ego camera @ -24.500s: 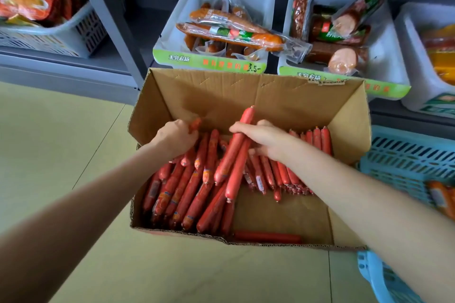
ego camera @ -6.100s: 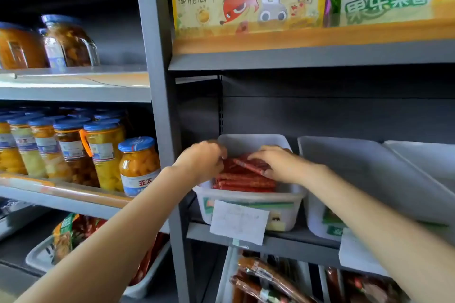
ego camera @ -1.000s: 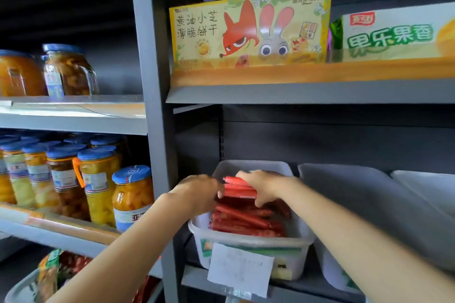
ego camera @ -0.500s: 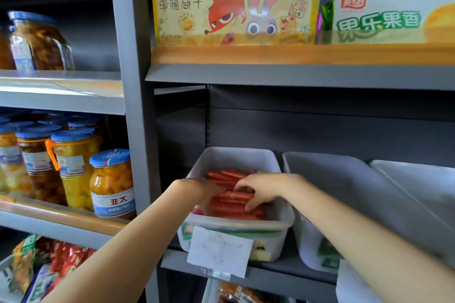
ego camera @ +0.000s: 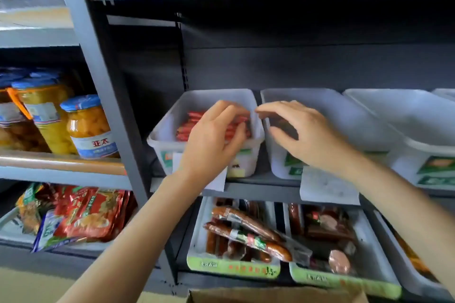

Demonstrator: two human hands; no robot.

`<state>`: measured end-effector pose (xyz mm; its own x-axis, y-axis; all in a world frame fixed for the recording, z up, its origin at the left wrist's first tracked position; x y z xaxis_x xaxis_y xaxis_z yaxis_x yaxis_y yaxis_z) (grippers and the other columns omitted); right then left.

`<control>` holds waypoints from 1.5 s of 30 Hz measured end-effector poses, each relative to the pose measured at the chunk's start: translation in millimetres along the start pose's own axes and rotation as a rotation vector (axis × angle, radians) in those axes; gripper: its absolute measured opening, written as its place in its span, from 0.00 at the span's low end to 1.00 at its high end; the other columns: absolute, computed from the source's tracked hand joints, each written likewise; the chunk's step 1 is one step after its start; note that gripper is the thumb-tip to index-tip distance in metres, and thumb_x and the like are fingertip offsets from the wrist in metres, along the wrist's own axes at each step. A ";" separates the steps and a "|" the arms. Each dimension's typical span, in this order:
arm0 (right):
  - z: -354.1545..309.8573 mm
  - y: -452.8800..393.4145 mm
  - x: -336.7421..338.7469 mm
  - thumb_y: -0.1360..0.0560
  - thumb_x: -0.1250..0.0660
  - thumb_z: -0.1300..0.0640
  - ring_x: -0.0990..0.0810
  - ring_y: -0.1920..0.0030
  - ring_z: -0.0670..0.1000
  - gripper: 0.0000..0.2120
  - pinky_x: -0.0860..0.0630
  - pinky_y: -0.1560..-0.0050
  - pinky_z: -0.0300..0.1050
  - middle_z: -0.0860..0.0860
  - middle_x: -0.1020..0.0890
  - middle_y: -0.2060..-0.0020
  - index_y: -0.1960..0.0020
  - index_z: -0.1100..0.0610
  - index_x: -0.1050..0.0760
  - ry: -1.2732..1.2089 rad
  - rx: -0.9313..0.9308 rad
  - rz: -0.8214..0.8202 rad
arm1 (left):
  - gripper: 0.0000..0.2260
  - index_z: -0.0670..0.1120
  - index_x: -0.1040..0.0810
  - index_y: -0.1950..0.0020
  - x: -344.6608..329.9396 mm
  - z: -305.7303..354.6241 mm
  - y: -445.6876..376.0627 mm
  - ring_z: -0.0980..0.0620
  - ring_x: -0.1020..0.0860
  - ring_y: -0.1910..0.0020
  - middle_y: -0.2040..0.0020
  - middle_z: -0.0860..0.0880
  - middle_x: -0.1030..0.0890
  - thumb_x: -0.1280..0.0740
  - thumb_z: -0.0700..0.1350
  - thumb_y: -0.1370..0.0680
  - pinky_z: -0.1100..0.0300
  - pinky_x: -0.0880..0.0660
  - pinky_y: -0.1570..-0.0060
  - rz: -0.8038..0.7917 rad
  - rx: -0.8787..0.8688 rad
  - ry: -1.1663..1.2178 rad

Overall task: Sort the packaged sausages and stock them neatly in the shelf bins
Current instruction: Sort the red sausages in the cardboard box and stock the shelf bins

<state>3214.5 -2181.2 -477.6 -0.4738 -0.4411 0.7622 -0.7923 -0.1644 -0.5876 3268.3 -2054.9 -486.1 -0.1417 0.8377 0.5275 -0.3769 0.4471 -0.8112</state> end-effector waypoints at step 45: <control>61.2 290.1 -178.3 0.33 0.26 0.55 0.22 0.45 0.56 0.40 0.22 0.50 0.52 0.51 0.26 0.39 0.29 0.47 0.46 -0.043 -0.608 -0.267 | 0.06 0.51 0.28 0.43 -163.3 19.4 257.5 0.59 0.21 0.52 0.50 0.55 0.22 0.40 0.46 0.20 0.62 0.22 0.54 -0.210 0.733 0.445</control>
<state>3092.6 -2204.2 -800.6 -0.2251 -0.4909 0.8416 -0.9621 0.2483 -0.1125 3176.6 -2082.7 -776.3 0.3087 0.8736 0.3762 -0.8690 0.4199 -0.2619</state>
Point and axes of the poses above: each hand's wrist, its own y-axis away from the middle knuckle, its own x-axis out of the back of the hand, z = x × y, the point moved 7 cm from there along -y, towards the middle knuckle
